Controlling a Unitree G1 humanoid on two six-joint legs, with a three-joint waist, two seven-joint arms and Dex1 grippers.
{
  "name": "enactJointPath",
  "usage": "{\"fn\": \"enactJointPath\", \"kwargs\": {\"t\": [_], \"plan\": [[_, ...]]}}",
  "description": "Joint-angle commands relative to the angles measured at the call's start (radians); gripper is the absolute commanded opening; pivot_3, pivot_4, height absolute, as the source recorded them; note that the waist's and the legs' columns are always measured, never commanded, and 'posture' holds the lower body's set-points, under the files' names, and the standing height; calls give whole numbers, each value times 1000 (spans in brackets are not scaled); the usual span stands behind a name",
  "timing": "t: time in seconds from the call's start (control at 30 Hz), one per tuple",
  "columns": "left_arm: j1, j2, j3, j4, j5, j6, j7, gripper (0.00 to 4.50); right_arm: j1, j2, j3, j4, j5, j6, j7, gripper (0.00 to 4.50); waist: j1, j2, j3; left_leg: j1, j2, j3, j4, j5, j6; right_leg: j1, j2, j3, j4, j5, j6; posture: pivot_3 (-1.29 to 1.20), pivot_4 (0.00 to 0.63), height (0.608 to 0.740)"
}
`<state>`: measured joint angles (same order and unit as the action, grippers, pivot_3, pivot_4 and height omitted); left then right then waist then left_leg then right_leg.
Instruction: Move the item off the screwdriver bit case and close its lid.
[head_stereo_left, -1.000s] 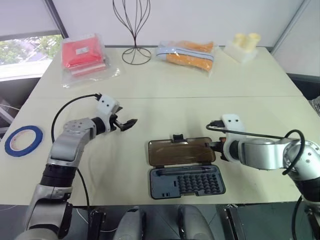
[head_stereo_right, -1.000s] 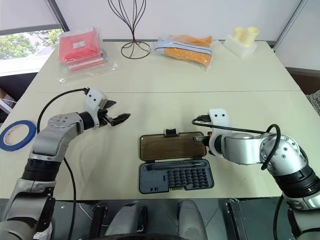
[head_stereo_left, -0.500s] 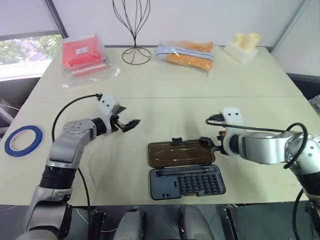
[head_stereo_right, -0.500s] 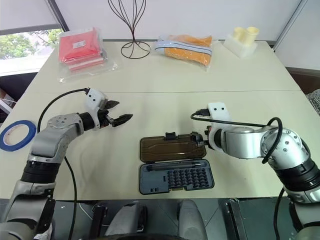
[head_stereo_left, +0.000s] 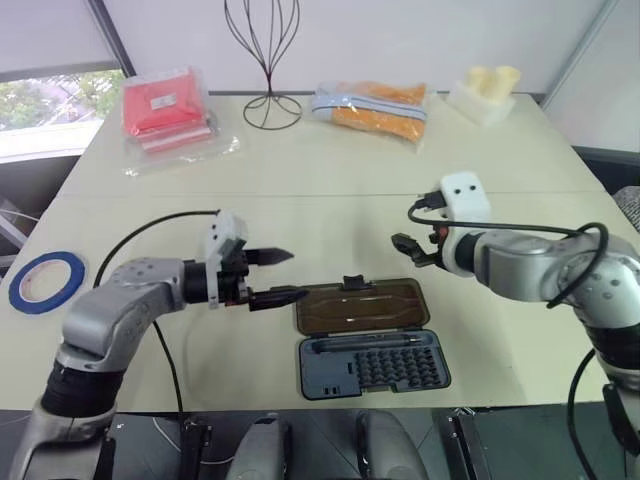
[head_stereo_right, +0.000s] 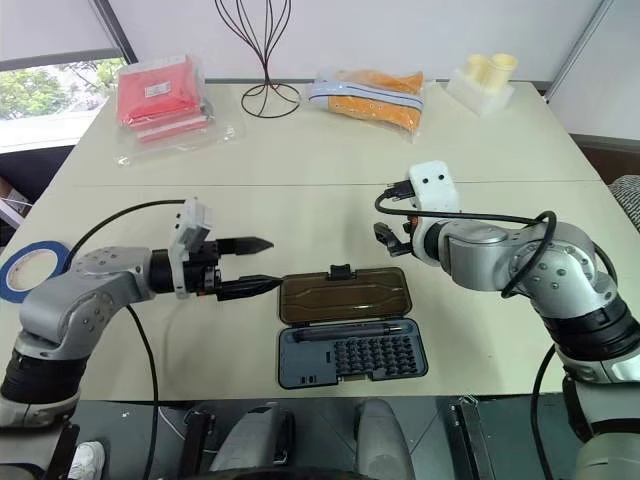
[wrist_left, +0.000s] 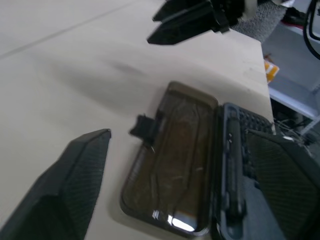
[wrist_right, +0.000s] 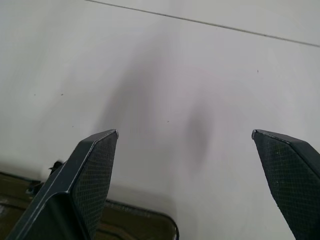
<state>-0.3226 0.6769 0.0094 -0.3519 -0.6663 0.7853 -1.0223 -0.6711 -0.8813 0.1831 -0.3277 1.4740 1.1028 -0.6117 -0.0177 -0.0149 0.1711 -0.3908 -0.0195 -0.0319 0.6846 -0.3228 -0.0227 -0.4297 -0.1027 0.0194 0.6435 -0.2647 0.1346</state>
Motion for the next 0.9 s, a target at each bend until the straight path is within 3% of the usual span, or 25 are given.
{"fn": "enactJointPath", "kwargs": {"t": [0.03, 0.17, 0.33, 0.47, 0.67, 0.9], "plan": [[39, 53, -19, -74, -28, -45, -102, 2136, -29, 24, -38, -13, -78, 19, 80, 4500, 1, 0, 0, 0, 0, 0, 0, 0, 0, 0, 0, 0, 0, 0, 0, 0, 150, 740], [106, 91, -70, -121, -11, -97, -181, 99, -20, 50, -57, -12, -164, 35, 162, 4500, 3, 0, 0, 0, 0, 0, 0, 0, 0, 0, 0, 0, 0, 0, 0, 0, 150, 740], [156, 101, -170, -127, 73, -214, -245, 99, 5, 70, -53, -40, -333, 7, 316, 4500, 5, 0, 0, 0, 0, 0, 0, 0, 0, 1, 0, 0, -2, 0, 0, 0, 150, 740], [158, 65, -277, -80, 177, -308, -241, 99, 53, -9, -12, -67, -487, -56, 589, 4500, 5, 1, 0, 0, -1, 0, 0, -1, 1, 1, 0, 0, -3, 0, 0, 0, 150, 740], [155, -21, -338, 39, 287, -431, -194, 99, 64, -110, 71, -69, -729, -164, 884, 4500, 2, 1, 0, 0, -1, 1, 0, -1, 1, 1, 0, 0, -3, 0, 0, 0, 150, 740], [140, -96, -385, 145, 375, -525, -162, 99, 13, -150, 157, 15, -963, -339, 1233, 4500, 4, 2, 0, 0, -1, 1, 0, -1, 1, 2, 0, 0, -4, 0, 0, 0, 150, 740]]}}
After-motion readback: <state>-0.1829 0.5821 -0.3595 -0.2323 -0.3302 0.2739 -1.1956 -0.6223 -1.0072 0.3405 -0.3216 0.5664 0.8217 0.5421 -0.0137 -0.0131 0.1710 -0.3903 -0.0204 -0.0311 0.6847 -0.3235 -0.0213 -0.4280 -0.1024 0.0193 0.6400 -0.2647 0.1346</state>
